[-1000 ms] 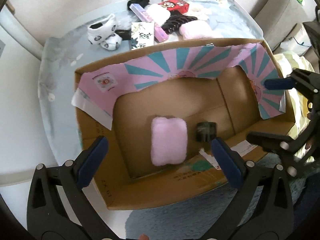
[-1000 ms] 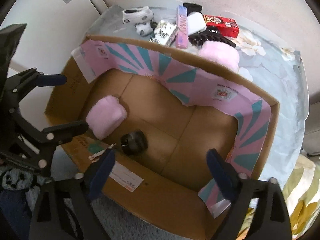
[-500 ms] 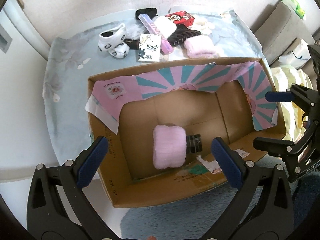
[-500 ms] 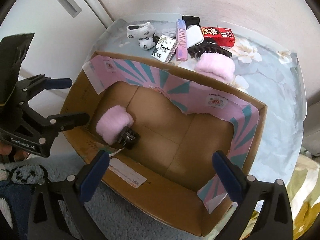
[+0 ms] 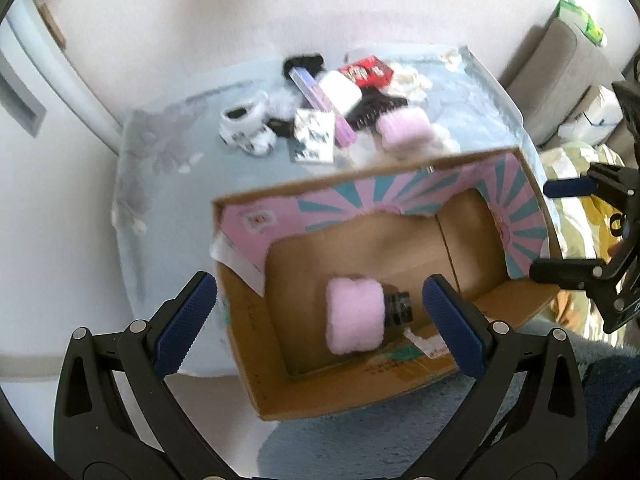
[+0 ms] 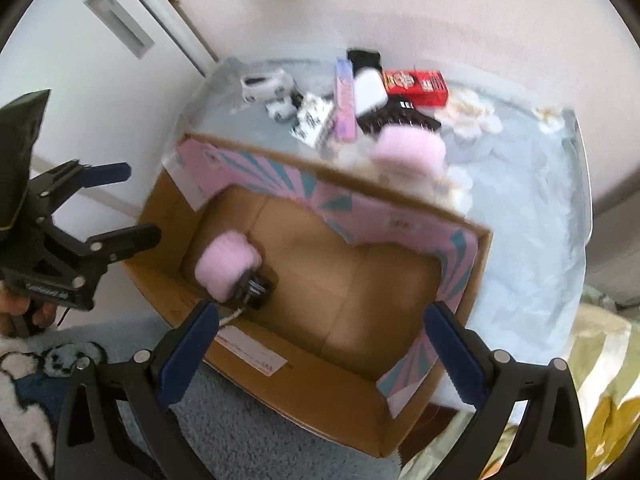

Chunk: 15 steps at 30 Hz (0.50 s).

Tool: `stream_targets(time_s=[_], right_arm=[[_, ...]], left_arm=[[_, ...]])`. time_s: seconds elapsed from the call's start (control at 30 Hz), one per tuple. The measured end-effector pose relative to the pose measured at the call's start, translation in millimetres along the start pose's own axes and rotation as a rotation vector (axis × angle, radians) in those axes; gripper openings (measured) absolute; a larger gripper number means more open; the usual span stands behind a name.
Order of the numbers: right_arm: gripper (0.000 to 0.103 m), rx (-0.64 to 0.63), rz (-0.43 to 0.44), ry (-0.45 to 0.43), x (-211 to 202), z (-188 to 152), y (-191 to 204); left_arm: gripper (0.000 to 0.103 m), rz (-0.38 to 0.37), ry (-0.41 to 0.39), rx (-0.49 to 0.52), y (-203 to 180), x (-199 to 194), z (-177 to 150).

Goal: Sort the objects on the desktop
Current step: 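Move both tools back toward the tray of items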

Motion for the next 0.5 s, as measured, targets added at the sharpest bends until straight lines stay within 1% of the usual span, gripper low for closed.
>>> stream_targets(time_s=[0.07,0.17,0.3,0.4,0.5], right_arm=[[0.102,-0.007,-0.012,0.013,2,1,-1],[0.102,-0.008,0.004,0.002,1,6,0],[0.102,-0.025,-0.033,-0.041,-11,30,-5],[0.102,-0.024,-0.075,-0.077,-25,57,-18],[0.102,-0.005,-0.100,-0.090,-30,78,-30]], left_arm=[[0.103,-0.005,-0.016,-0.023,6,-4,7],[0.103,0.001,-0.038,-0.037,14,-8,16],[0.103,0.041,-0.065,0.003,29,-13,34],[0.103,0.058,-0.103,0.037,41,-18,59],[0.103,0.079,-0.131,0.072,52,-14,83]])
Point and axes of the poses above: each gripper's, at about its wrist camera, not at the fingertips, and x roughly the way its jaws point, y to its left, z to its top, the point moved 10 cm from there along x, roughly the way its jaws point, and after that the axes turned 7 degrees about -y, right-handed, at the moved point
